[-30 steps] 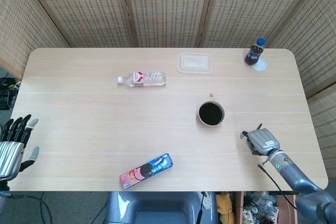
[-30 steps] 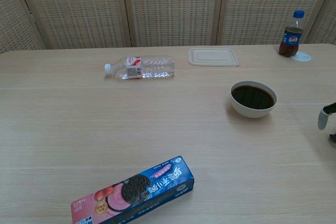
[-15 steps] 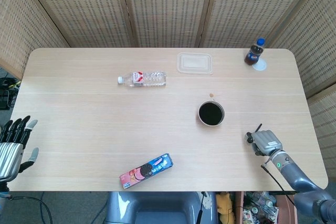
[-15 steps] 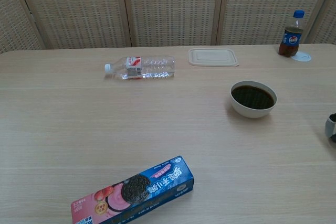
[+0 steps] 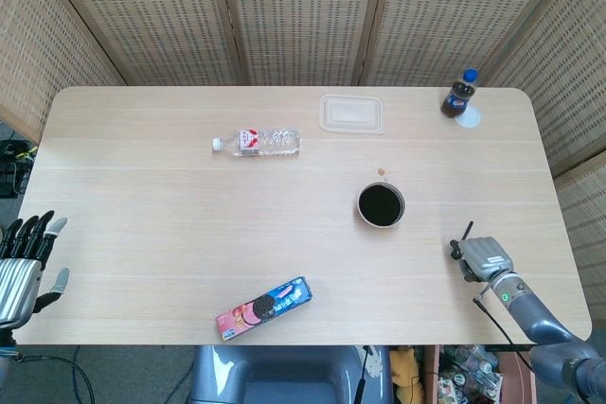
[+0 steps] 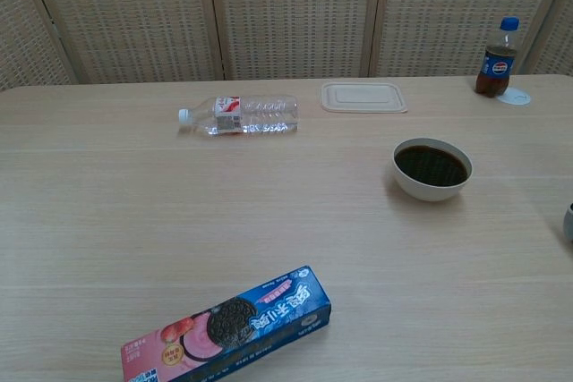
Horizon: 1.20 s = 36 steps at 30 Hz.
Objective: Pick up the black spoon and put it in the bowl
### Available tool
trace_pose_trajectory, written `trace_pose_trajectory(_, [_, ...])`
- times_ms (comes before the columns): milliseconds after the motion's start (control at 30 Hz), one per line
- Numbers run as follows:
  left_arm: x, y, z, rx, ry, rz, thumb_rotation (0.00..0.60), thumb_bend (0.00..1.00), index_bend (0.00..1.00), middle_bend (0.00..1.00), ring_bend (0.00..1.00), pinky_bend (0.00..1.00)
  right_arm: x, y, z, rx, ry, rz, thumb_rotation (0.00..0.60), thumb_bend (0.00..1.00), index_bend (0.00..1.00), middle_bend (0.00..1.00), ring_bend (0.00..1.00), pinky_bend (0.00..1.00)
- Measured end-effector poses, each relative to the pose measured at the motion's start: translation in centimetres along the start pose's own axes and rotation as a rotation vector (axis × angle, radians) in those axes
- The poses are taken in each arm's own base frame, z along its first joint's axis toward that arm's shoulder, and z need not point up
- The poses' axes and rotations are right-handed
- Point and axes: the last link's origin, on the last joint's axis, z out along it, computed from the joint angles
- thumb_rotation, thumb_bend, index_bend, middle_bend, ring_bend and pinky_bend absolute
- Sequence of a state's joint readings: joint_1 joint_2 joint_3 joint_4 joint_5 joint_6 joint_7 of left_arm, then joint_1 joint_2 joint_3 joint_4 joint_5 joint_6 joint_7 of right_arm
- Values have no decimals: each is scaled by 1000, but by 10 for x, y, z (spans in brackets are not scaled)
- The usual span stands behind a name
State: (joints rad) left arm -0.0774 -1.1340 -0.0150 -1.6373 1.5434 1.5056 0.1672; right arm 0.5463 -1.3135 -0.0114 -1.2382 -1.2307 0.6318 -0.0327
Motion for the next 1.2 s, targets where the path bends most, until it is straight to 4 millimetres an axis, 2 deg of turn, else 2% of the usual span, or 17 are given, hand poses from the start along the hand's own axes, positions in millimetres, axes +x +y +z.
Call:
trace_pose_trajectory(400, [-1,0,0,1,-1,2,600,447,71,39,0,0,-7,12,-2,-33,-19,10,600,858,326,1000,1000,1000])
trace_pose_trajectory(800, [-1,0,1,3,-1,9,600,447,71,39,0,0,-7,42,-12,-112,-13,25,600,864,327,1000,1000,1000])
trace_pose_trajectory(1067, [0,3,1,-4,0,3,600,447,71,38,0,0,10,42,-19,-102,53,54,600,864,326,1000,1000,1000])
trace_pose_trajectory(1200, [1,3,1,-7,4,4,600,446,71,38,0,0,25,39,-13,-93,81,61,600,863,326,1000,1000,1000])
